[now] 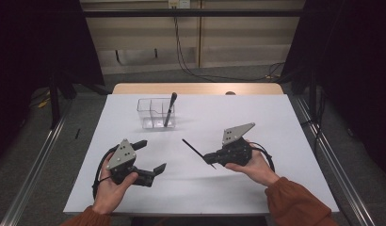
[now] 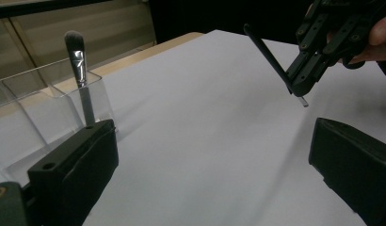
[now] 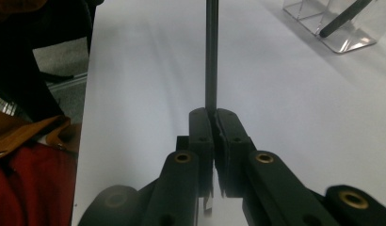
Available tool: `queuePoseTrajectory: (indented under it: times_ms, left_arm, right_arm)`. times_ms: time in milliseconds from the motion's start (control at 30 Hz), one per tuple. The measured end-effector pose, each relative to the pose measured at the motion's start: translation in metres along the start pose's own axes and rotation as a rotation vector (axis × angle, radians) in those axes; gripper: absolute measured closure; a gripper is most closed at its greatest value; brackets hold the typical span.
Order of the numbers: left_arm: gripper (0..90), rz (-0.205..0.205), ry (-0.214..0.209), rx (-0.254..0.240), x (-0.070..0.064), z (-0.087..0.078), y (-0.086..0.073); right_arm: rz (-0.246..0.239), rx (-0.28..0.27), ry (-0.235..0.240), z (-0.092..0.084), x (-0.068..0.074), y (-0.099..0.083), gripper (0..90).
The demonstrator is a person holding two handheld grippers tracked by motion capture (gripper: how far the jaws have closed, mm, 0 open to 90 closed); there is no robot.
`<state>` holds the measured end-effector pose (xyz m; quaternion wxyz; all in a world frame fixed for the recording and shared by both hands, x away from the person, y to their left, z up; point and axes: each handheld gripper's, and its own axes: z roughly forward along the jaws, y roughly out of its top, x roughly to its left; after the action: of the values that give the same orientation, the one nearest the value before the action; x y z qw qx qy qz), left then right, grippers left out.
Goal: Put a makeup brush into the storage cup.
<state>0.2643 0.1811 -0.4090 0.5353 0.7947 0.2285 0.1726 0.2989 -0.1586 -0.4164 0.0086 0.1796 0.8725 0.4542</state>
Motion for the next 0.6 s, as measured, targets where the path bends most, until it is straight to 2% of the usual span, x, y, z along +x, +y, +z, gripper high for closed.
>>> queuePoseTrajectory:
  times_ms: [67, 267, 433, 467, 500, 600]
  left_arm:
    - [2.0, 0.02, -0.007, 0.009, -0.002, 0.003, 0.002]
    - [2.1, 0.026, -0.061, 0.034, -0.004, 0.011, 0.01]
    - [2.0, 0.046, -0.103, 0.093, -0.005, 0.015, 0.015]
    - [2.1, 0.063, -0.109, 0.109, -0.005, 0.016, 0.017]
    - [2.1, 0.064, -0.116, 0.122, -0.006, 0.018, 0.018]
    - [2.3, 0.079, -0.139, 0.142, -0.009, 0.021, 0.022]
  right_arm:
    - [-0.015, 0.022, 0.004, 0.001, 0.0, 0.003, 86.6]
    - [-0.058, 0.11, 0.006, 0.004, 0.002, 0.013, 86.7]
    - [-0.084, 0.186, 0.01, 0.005, 0.002, 0.02, 86.7]
    - [-0.091, 0.199, 0.007, 0.006, 0.001, 0.021, 86.7]
    - [-0.099, 0.228, 0.0, 0.007, 0.002, 0.023, 86.7]
    - [-0.113, 0.268, 0.014, 0.011, 0.003, 0.027, 86.6]
